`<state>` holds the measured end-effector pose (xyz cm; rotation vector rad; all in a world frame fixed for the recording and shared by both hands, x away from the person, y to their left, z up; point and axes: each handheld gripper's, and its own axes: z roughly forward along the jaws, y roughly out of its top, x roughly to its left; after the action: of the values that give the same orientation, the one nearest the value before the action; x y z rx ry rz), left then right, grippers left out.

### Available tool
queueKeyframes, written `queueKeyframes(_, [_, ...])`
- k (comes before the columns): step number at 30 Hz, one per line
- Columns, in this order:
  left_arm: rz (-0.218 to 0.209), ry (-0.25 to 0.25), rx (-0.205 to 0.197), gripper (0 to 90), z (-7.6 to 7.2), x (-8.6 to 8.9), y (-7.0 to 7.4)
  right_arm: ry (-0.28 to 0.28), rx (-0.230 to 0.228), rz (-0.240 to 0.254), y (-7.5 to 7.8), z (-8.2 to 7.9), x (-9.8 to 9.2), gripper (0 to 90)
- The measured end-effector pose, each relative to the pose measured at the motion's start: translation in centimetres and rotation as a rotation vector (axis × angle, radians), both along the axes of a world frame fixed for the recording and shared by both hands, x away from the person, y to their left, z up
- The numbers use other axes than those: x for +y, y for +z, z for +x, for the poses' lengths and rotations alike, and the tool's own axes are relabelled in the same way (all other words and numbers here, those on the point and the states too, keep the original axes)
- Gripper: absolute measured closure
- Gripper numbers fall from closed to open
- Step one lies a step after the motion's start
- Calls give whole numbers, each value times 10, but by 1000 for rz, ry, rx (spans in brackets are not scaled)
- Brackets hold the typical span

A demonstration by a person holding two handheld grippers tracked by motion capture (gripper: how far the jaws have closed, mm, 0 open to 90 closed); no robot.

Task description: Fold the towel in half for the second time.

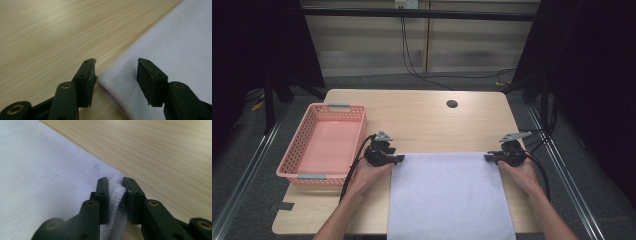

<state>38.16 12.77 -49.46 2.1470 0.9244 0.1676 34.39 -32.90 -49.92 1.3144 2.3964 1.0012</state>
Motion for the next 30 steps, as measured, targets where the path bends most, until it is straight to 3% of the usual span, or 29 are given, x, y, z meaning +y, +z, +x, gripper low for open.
queueKeyframes(5, [-15,-21,26,496,2,6,-7,-1,4,15,0,0,-1,797])
queueKeyframes(8, [-32,-47,19,537,3,7,-9,-1,2,17,-1,0,-1,801])
queueKeyframes(11, [-28,-70,9,616,4,6,-9,-9,9,27,-1,0,-2,803])
queueKeyframes(12, [-32,-101,27,668,4,5,-9,-10,8,37,-2,0,-2,805])
queueKeyframes(16, [-57,-111,45,828,3,4,-7,-8,4,54,1,-1,-4,817])
queueKeyframes(18, [-89,-108,49,838,4,7,-2,-14,-3,86,4,-1,-7,820])
queueKeyframes(24, [-190,-94,7,841,3,12,25,-26,-65,144,25,-5,-14,823])
queueKeyframes(27, [-219,-80,-21,841,7,12,39,-28,-102,184,38,-5,-16,823])
queueKeyframes(30, [-199,-84,-48,840,11,12,51,-30,-130,196,52,-2,-16,823])
